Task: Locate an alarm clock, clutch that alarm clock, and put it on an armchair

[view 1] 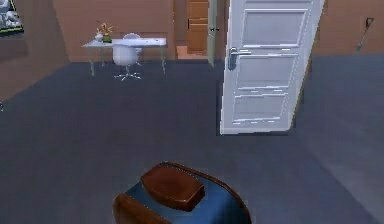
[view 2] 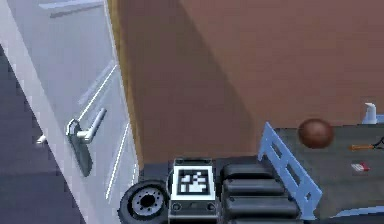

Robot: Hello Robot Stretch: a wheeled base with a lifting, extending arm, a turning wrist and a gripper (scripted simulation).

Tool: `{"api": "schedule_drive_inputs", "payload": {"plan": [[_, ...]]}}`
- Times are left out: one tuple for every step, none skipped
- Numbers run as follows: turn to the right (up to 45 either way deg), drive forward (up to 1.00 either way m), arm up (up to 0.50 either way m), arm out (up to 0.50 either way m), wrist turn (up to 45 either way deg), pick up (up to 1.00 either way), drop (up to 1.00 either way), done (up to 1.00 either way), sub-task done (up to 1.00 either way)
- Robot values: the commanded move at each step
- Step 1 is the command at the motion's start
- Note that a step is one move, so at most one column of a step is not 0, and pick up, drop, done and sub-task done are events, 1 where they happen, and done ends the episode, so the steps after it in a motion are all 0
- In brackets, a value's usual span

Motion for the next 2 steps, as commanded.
{"api": "schedule_drive_inputs", "payload": {"plan": [[0.0, 1.00, 0.00, 0.00, 0.0, 0.00, 0.00, 0.00, 0.00], [0.0, 1.00, 0.00, 0.00, 0.0, 0.00, 0.00, 0.00, 0.00]]}}
